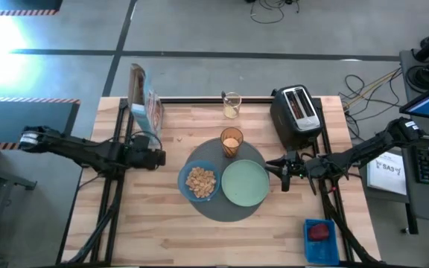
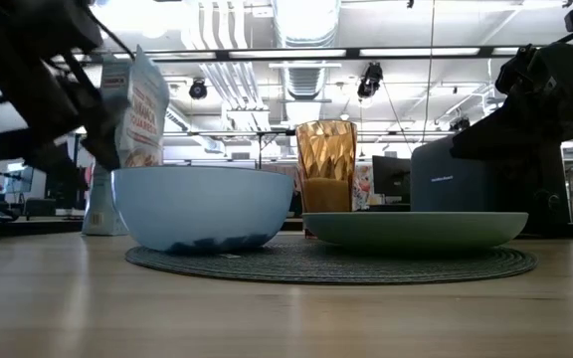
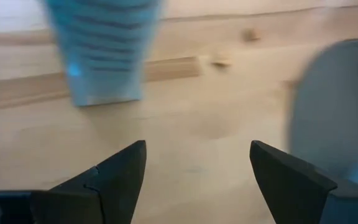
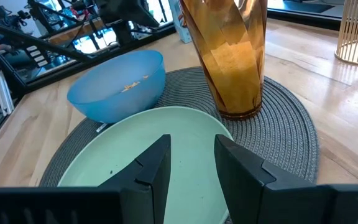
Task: Arrange a breakfast setting
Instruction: Put the toasted bread on the light green plate from the toaster
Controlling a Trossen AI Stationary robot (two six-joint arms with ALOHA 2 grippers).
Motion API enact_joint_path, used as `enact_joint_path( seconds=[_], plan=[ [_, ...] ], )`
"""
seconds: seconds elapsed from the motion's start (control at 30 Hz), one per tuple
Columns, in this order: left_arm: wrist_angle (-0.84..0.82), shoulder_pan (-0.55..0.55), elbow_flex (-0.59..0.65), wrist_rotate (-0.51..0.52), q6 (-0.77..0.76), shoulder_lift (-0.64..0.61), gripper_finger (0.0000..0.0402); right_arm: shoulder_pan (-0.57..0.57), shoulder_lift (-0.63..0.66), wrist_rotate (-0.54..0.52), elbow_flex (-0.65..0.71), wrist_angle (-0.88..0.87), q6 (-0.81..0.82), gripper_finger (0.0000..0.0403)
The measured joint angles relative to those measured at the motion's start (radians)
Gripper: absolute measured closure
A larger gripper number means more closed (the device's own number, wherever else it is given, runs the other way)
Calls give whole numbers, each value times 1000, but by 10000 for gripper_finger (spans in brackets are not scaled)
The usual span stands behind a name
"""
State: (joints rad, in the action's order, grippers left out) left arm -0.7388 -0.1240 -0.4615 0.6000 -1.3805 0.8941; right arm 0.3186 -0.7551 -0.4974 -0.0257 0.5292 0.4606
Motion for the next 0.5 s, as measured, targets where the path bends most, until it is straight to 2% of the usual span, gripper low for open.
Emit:
enact_joint_path(
  seconds=[0.13, 0.27, 0.4, 0.5],
  plan=[
    [-11, -199, -30, 117, -104, 1, 131, 0, 0, 0, 0, 0, 0, 289],
    [16, -436, -35, 336, -199, 25, 132, 0, 0, 0, 0, 0, 0, 289],
    [125, -641, -29, 573, -117, 72, 132, 0, 0, 0, 0, 0, 0, 289],
    [216, -735, -30, 721, 3, 112, 132, 0, 0, 0, 0, 0, 0, 289]
  ],
)
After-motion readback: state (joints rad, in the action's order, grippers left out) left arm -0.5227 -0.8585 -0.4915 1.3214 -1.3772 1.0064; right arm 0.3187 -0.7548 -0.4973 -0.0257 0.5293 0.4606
